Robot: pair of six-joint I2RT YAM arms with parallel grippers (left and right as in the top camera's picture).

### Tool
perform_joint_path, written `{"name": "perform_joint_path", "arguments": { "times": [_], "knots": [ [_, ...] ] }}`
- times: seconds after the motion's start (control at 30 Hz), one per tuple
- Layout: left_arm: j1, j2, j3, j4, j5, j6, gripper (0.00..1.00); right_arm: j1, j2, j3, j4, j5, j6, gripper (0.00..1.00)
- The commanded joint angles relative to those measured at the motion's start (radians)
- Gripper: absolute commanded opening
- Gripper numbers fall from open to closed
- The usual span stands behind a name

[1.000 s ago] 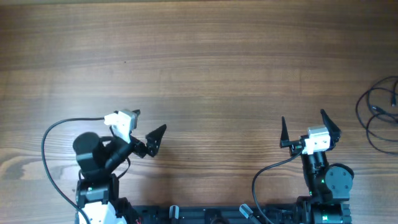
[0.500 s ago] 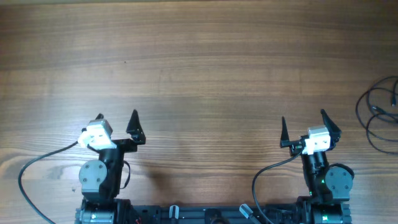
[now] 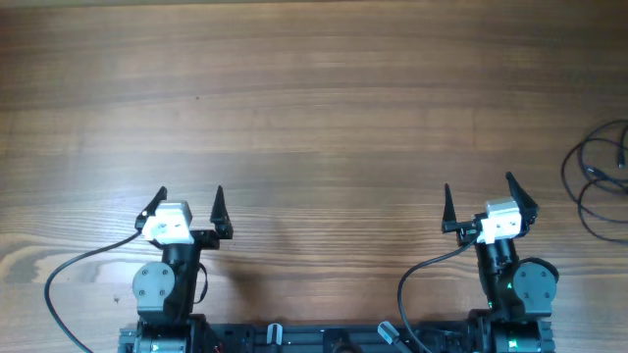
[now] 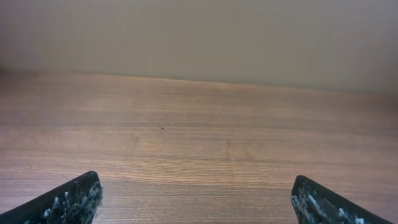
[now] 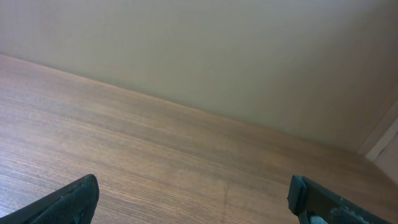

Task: Untangle cables

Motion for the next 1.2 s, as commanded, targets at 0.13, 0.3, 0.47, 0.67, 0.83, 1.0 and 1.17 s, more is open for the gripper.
{"name": "perform_joint_path", "arguments": {
  "times": [0.13, 0.3, 0.47, 0.67, 0.83, 1.0, 1.17],
  "knots": [
    [0.005, -0.036, -0.009, 0.005, 0.032, 0.043, 1.00, -0.004, -0.011, -0.008, 0.004, 0.017, -0.009, 1.00],
    [0.005, -0.036, -0.009, 0.005, 0.038, 0.043, 1.00, -0.004, -0.011, -0.008, 0.004, 0.017, -0.009, 1.00],
    [0.005, -0.036, -0.009, 0.005, 0.038, 0.043, 1.00, -0.004, -0.011, -0.008, 0.004, 0.017, -0.009, 1.00],
    [0.005, -0.036, -0.009, 0.005, 0.038, 0.044, 1.00, -0.004, -0.011, -0.008, 0.004, 0.017, -0.009, 1.00],
    [0.005, -0.036, -0.009, 0.005, 0.038, 0.043, 1.00, -0.004, -0.011, -0.008, 0.004, 0.017, -0.009, 1.00],
    [0.005, -0.036, -0.009, 0.005, 0.038, 0.043, 1.00, -0.004, -0.011, -0.008, 0.004, 0.017, -0.009, 1.00],
    [0.005, -0.036, -0.009, 0.005, 0.038, 0.043, 1.00, -0.004, -0.011, -0.008, 0.004, 0.017, -0.009, 1.00]
  ]
}}
